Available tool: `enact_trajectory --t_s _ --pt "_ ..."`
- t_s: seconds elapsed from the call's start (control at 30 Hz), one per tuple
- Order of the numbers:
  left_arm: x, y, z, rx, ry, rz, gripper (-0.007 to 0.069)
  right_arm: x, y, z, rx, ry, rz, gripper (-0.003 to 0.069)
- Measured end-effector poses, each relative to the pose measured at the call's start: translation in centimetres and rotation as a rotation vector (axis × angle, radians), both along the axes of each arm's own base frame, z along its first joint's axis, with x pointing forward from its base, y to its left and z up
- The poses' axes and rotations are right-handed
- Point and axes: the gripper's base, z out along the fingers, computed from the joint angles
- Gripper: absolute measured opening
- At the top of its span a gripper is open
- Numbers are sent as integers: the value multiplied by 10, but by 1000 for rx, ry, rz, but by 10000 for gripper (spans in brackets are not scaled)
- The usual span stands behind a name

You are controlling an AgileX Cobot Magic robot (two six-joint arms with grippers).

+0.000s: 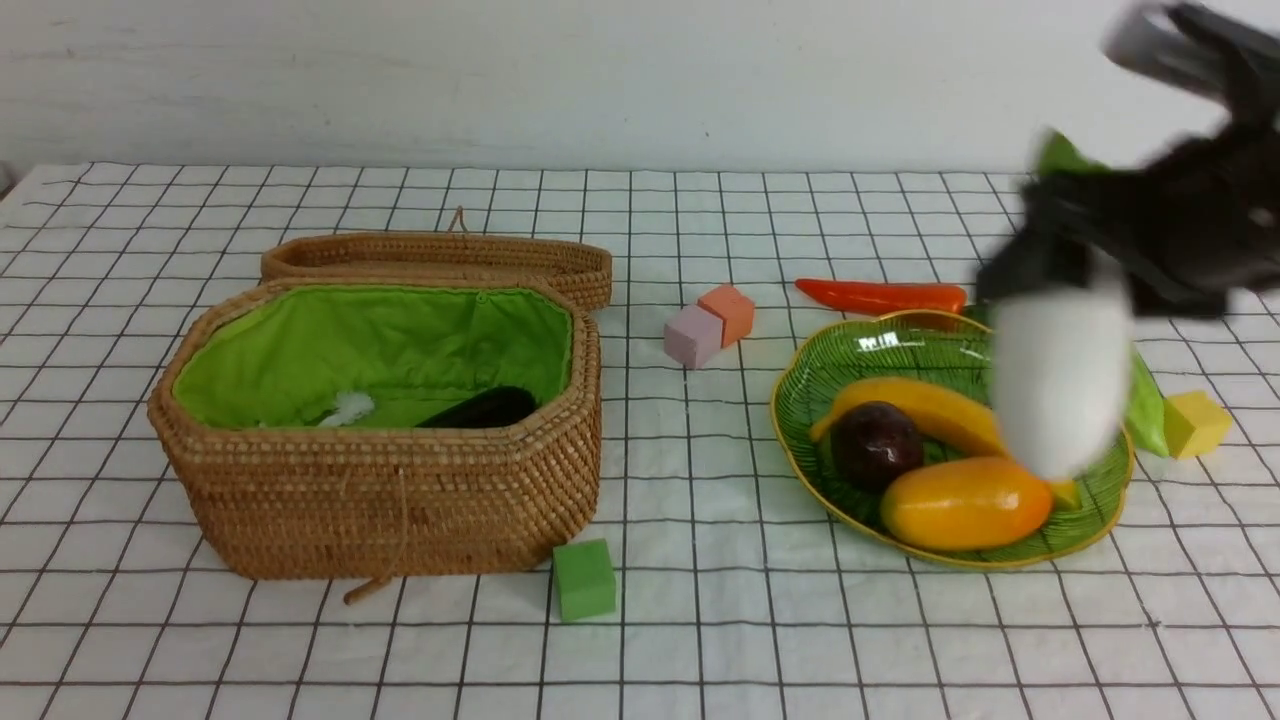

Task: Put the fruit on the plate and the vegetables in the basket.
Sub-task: Take a daikon with your right arm and place it on the basket on the left.

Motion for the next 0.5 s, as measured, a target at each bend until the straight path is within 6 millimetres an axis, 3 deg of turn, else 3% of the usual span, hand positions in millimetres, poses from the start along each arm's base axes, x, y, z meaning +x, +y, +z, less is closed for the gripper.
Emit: enact_trajectory --t_s 0.1,0.13,0.17,0.2,0.23,0.3,0.37,0.4,0.5 --pt "3 7 -1 0 13 89 -3 0 79 28 59 -256 247 538" --pt "3 7 -1 0 17 94 -3 3 85 28 53 -278 266 538" --pt "3 8 -2 1 27 107 -3 8 120 25 47 -365 344 538" --pt "3 8 -2 1 28 108 -3 6 122 29 48 -386 352 538" --pt "3 9 -3 3 38 114 -3 14 152 21 31 -453 410 538" --pt "2 9 -4 5 48 115 -3 23 173 8 -2 -500 450 538" --pt "1 8 -5 -2 72 111 -3 37 206 -18 -38 -532 503 538" --pt "1 8 -6 -2 75 110 -3 38 208 -18 -40 -539 507 538" --pt "-1 6 -8 1 102 81 -3 54 231 -48 -64 -560 503 552"
